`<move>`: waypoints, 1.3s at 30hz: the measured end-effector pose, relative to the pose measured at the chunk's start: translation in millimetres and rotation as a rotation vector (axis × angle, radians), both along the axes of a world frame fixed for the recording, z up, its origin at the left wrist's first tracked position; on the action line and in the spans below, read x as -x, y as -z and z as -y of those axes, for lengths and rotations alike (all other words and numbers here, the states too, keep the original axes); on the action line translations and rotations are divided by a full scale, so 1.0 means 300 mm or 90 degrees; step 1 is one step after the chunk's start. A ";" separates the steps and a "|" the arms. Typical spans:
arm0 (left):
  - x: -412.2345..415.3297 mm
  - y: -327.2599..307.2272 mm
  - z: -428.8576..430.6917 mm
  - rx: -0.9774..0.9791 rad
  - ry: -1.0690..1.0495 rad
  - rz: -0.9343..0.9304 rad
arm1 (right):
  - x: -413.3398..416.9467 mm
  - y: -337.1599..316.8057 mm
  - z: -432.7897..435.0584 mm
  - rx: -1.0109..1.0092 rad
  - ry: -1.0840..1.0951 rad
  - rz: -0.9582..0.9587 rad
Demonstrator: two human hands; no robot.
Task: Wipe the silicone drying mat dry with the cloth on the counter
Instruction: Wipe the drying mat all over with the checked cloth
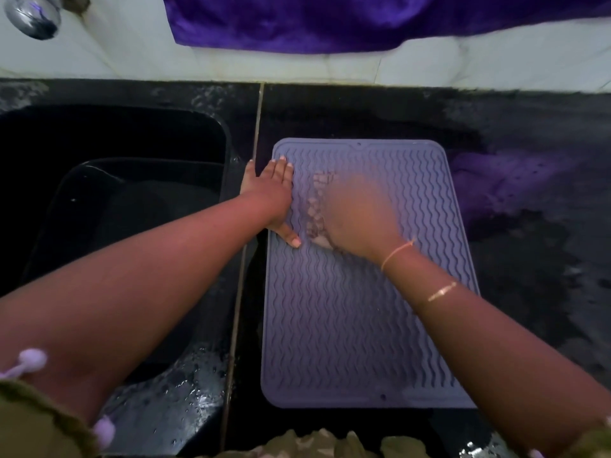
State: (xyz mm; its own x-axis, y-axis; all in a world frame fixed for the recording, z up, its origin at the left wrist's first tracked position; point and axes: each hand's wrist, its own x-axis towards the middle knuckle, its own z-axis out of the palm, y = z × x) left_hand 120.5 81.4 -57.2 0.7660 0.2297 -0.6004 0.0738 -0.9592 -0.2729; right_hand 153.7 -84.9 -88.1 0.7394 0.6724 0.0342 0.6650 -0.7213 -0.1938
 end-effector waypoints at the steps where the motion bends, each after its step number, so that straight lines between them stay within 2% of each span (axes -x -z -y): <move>1: 0.001 0.002 -0.003 0.003 0.001 0.004 | 0.010 -0.003 0.018 -0.003 -0.013 -0.021; 4: 0.002 0.001 -0.006 0.014 0.005 0.008 | -0.017 -0.024 0.037 -0.052 0.003 -0.117; 8: 0.003 -0.002 -0.005 0.006 0.007 0.005 | -0.165 -0.044 -0.040 -0.141 0.077 -0.117; 9: 0.002 -0.004 -0.004 0.001 0.008 0.003 | -0.207 -0.046 -0.069 -0.139 0.106 -0.135; 11: 0.000 -0.009 0.000 -0.012 0.010 -0.005 | -0.257 -0.044 -0.121 -0.056 0.147 -0.170; 14: -0.004 -0.015 0.006 -0.025 0.005 -0.007 | -0.220 -0.027 -0.147 0.074 0.135 -0.084; 16: -0.005 -0.011 0.007 -0.028 0.005 -0.004 | -0.155 -0.018 -0.125 0.073 0.125 -0.016; 18: -0.008 -0.007 0.010 -0.037 0.004 -0.005 | -0.087 -0.016 -0.085 0.052 0.124 -0.007; 23: -0.012 -0.005 0.013 -0.039 -0.002 -0.009 | 0.013 -0.029 -0.008 0.028 0.104 -0.060; 27: -0.011 -0.003 0.007 -0.037 0.004 -0.002 | -0.069 -0.061 -0.057 -0.107 0.142 -0.097; 29: -0.014 -0.006 0.010 -0.043 0.006 -0.008 | -0.118 -0.070 -0.135 -0.084 0.077 -0.092; 32: -0.016 -0.008 0.015 -0.062 0.015 -0.022 | -0.155 -0.061 -0.237 0.039 -0.001 -0.079; 34: -0.015 -0.005 0.009 -0.057 0.007 -0.013 | -0.185 -0.051 -0.241 0.048 0.032 -0.075; 39: -0.008 -0.003 0.004 -0.035 0.003 -0.006 | -0.275 -0.033 -0.100 -0.015 0.216 -0.110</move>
